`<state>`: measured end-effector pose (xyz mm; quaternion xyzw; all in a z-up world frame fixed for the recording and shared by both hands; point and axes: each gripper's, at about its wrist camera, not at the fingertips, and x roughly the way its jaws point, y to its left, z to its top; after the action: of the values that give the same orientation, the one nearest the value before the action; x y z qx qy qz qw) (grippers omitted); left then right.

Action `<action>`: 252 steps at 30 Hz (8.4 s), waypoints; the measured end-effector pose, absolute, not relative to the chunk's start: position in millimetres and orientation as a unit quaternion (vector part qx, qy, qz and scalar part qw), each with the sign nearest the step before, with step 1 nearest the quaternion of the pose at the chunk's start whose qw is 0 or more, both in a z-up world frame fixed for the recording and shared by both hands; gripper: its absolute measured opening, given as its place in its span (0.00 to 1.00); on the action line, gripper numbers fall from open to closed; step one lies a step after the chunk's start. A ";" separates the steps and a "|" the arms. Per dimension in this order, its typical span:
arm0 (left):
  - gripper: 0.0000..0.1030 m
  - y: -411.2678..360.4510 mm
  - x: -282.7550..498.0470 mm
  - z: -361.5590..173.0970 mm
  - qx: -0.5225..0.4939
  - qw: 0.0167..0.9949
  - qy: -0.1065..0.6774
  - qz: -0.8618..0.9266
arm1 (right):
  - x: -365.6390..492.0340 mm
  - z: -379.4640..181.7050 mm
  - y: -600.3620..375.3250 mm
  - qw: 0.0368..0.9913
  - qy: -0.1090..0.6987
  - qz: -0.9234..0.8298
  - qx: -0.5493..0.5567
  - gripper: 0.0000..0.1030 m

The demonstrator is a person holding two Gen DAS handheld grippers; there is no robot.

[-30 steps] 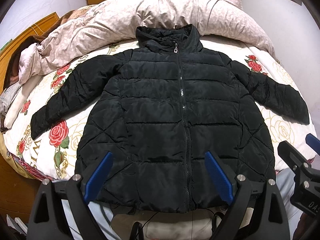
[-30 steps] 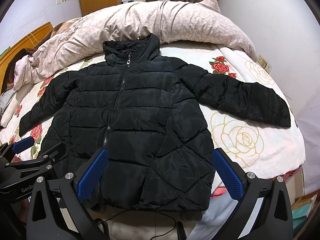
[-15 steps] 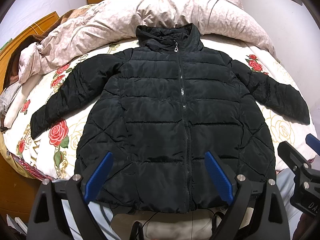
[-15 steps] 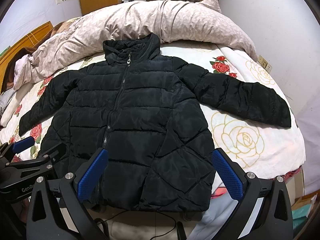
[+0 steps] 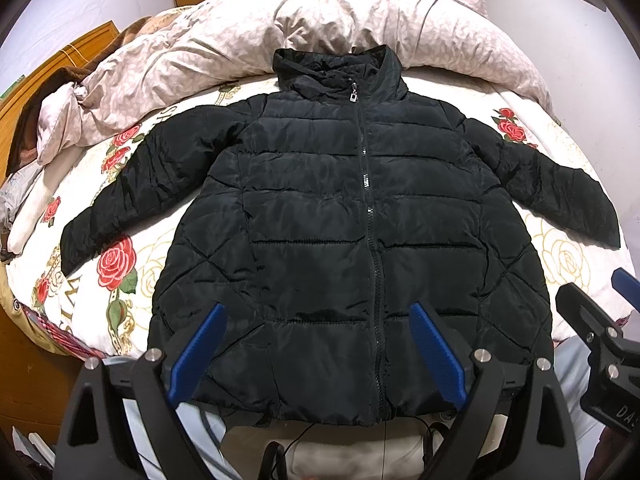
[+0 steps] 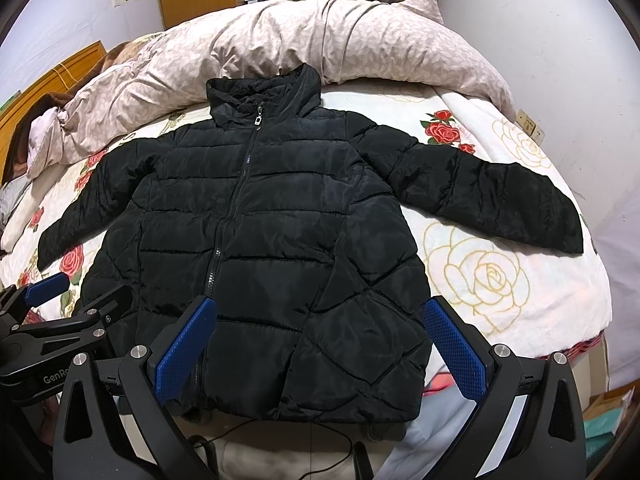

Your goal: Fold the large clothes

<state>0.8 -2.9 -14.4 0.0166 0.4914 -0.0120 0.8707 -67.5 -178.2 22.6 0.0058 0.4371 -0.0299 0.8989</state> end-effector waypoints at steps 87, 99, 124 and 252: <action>0.14 342.4 166.6 -40.3 -0.240 0.872 0.376 0.203 | 114.8 -48.9 -110.6 0.885 0.458 0.026 -0.072 1.00; 0.14 156.6 234.0 73.6 -0.135 0.926 0.352 -0.025 | 90.6 -13.0 -164.1 0.903 0.429 0.003 -0.031 1.00; 0.78 -57.9 250.5 -22.3 -0.150 0.835 0.445 -0.285 | 84.0 -42.0 -293.3 0.895 0.433 -0.076 0.073 1.00; 0.64 -38.5 217.1 -19.2 -0.001 0.887 0.448 -0.113 | 42.9 44.7 -471.7 0.893 0.269 -0.164 0.321 0.13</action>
<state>217.1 -38.5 -19.2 -0.0010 0.4478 -0.1133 0.8869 42.9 -471.7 44.7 0.3212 0.2691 -0.1644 0.8930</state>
